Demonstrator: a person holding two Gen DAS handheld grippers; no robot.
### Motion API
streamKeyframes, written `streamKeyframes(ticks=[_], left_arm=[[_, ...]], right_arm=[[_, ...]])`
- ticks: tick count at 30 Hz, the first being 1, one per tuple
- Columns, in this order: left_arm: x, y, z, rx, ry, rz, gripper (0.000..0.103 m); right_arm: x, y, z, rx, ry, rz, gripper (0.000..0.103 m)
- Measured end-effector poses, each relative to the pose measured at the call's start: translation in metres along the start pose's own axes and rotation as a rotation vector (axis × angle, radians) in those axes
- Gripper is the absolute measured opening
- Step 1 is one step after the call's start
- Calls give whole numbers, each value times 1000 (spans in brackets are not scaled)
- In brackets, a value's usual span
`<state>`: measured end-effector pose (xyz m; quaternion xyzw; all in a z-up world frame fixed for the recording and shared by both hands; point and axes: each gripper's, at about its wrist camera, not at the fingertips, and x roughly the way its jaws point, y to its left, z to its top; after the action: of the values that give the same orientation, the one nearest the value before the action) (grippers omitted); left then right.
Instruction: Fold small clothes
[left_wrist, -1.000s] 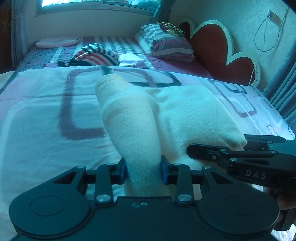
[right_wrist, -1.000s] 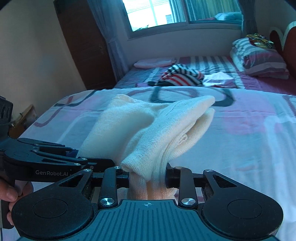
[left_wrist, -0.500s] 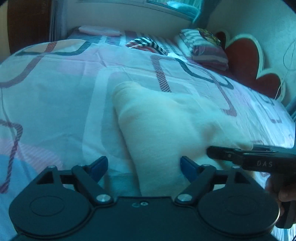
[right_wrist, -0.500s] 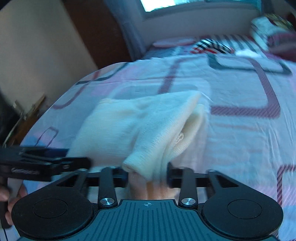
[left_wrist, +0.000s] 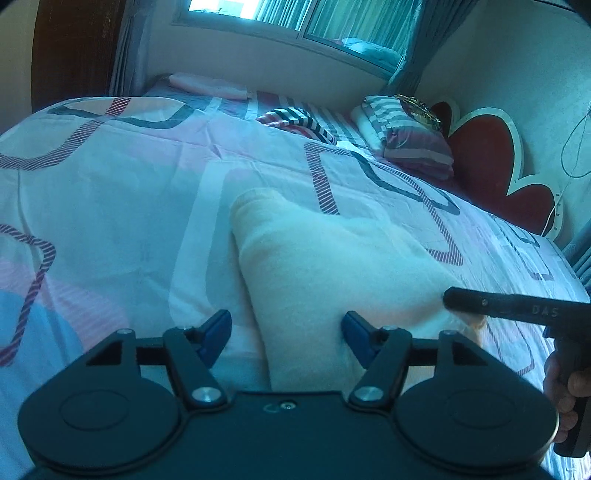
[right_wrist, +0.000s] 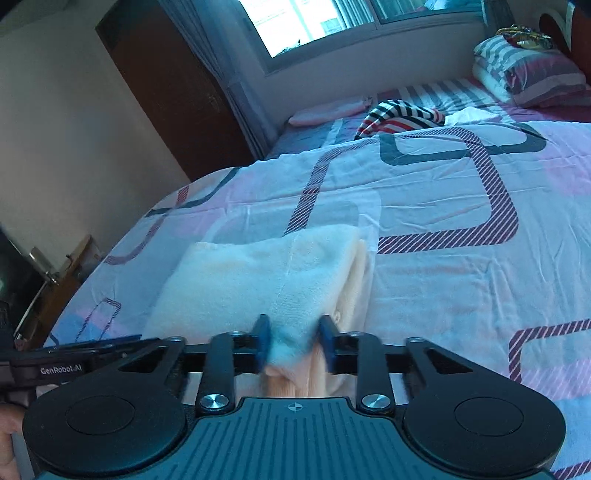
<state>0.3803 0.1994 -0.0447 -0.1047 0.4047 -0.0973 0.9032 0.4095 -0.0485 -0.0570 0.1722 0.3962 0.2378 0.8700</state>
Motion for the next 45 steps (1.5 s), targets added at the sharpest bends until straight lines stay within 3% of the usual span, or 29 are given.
streamKeyframes(ticks=[1, 5, 9, 10, 12, 14, 17, 20, 21, 23, 25, 27, 28, 29, 30, 31, 32, 35, 37, 40, 42, 45], left_arm=[[3, 1, 2, -4, 8, 10, 65], [11, 7, -2, -26, 20, 30, 68], [11, 14, -5, -77, 24, 20, 70], [7, 10, -2, -67, 21, 34, 68], [-7, -2, 5, -29, -18, 52, 53], [-17, -13, 12, 17, -41, 48, 54], [-14, -24, 7, 16, 28, 4, 59], [-16, -32, -17, 46, 52, 56, 66], [-20, -31, -27, 40, 56, 70, 66], [-28, -23, -47, 3, 75, 44, 67], [-32, -15, -63, -54, 102, -12, 64], [-37, -9, -72, -85, 94, -54, 61], [-38, -7, -72, -105, 99, -72, 59], [-38, -3, -72, -132, 109, -102, 48], [-36, -1, -71, -155, 124, -131, 31], [-33, 0, -70, -165, 141, -149, 28], [-32, -3, -70, -146, 141, -144, 23], [-40, -6, -63, -100, 114, -146, 16], [-53, -7, -60, -76, 77, -135, 15], [-56, -8, -64, -27, 83, -102, 15], [-49, -11, -74, 21, 113, -52, 29], [-58, -17, -88, 75, 89, 0, 36]], right_arm=[[1, 1, 0, -25, -6, -6, 8], [15, 3, -12, -156, 9, -36, 7], [16, -15, -14, -75, 20, -12, 8], [13, -11, -10, -88, 26, -20, 8], [-3, -3, -3, -110, -25, -41, 8], [-14, 4, 4, -129, -50, -35, 8], [-21, 12, 9, -127, -28, -24, 8], [-29, 10, -5, -81, 38, -9, 9], [-33, 7, -14, -62, 53, -9, 11], [-39, 2, -33, -24, 81, -2, 45], [-39, -1, -51, 20, 125, 19, 51], [-32, -4, -66, 79, 185, 60, 51], [-33, -2, -71, 83, 172, 61, 51], [-34, 1, -74, 89, 167, 56, 51], [-34, 2, -74, 116, 170, 65, 51], [-33, 2, -75, 148, 183, 91, 43], [-31, 1, -76, 185, 198, 112, 27], [-35, 3, -77, 221, 187, 120, 23], [-45, 6, -76, 241, 164, 146, 22], [-47, 12, -82, 194, 162, 98, 21], [-43, 11, -90, 143, 159, 39, 22], [-51, 19, -103, 33, 121, 3, 23]])
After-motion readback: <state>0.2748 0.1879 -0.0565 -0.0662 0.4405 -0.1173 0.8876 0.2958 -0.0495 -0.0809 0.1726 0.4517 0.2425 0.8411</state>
